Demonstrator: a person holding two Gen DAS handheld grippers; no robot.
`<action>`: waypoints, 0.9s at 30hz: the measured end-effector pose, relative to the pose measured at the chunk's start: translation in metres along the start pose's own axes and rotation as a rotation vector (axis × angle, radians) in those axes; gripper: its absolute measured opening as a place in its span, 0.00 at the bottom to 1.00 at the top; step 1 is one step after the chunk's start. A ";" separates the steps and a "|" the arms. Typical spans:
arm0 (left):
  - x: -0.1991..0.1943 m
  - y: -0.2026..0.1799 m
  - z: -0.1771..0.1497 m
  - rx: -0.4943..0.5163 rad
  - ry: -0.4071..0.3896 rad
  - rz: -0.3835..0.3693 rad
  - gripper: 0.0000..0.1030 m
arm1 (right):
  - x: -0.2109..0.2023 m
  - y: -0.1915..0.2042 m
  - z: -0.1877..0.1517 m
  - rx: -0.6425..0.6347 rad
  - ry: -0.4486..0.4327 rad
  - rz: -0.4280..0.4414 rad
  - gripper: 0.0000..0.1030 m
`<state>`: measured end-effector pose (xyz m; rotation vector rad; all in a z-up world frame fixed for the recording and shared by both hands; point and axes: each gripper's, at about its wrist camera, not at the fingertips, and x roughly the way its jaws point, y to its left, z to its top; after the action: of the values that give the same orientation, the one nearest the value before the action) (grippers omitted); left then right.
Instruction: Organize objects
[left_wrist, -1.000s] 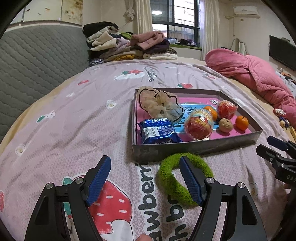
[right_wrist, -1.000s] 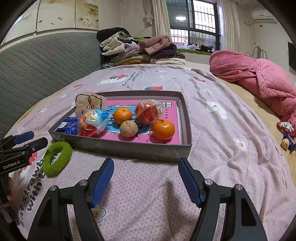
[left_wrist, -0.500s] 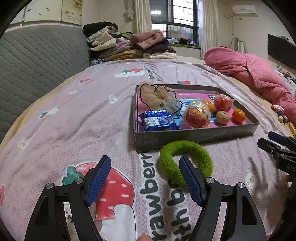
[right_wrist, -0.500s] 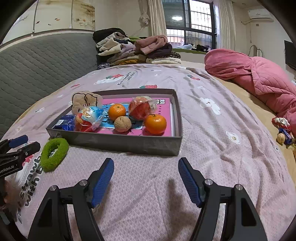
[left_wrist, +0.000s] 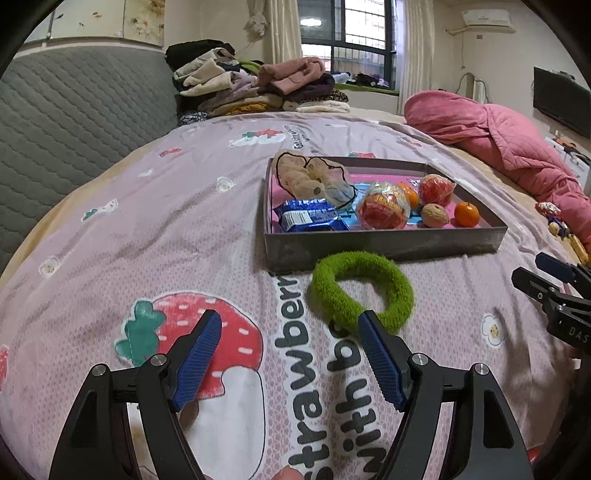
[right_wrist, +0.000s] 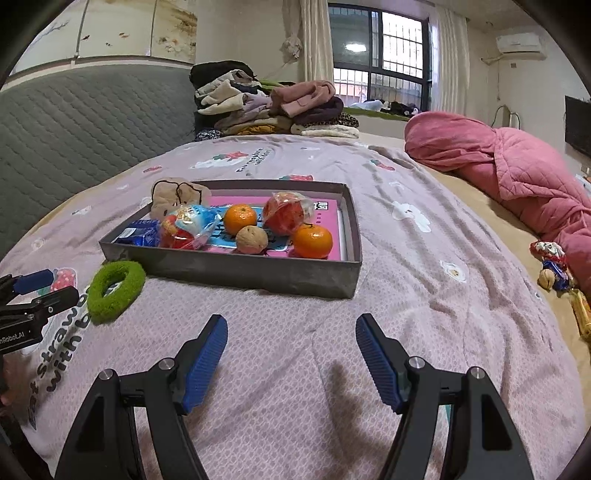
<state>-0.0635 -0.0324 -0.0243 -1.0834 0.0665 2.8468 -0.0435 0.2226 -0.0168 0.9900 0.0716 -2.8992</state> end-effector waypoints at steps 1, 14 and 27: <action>0.000 -0.001 -0.002 0.003 0.004 0.001 0.75 | 0.000 0.001 -0.001 -0.002 0.000 -0.002 0.69; 0.001 -0.006 -0.013 0.015 0.023 -0.002 0.75 | -0.005 0.000 -0.014 0.043 0.028 0.009 0.69; 0.004 -0.009 -0.018 0.010 0.044 0.007 0.75 | -0.009 0.001 -0.026 0.050 0.049 0.029 0.69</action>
<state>-0.0540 -0.0242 -0.0405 -1.1466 0.0885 2.8255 -0.0204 0.2243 -0.0313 1.0610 -0.0115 -2.8641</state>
